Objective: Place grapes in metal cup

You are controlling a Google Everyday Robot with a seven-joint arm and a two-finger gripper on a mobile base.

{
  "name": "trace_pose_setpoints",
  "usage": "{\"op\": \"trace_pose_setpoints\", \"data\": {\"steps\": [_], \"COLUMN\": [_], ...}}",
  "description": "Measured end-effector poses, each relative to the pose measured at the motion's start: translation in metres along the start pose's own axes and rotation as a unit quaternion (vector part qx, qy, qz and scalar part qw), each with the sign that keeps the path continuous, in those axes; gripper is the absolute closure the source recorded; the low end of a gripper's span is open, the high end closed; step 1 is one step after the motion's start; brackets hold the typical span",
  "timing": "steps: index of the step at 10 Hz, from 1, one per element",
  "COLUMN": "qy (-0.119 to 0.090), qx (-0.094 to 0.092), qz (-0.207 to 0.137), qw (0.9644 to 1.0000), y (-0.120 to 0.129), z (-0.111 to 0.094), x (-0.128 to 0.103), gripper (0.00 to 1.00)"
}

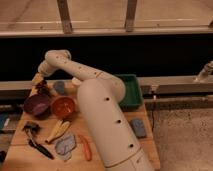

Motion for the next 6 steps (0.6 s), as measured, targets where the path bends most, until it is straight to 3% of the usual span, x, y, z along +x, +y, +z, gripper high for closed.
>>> {"op": "trace_pose_setpoints", "data": {"steps": [3, 6], "qy": [-0.011, -0.012], "qx": [0.046, 0.047], "qz": [-0.018, -0.022], "qw": [0.9987, 0.9986], "y": [-0.019, -0.017], "z": [-0.053, -0.054], "x": [-0.024, -0.027], "gripper": [0.22, 0.22]}}
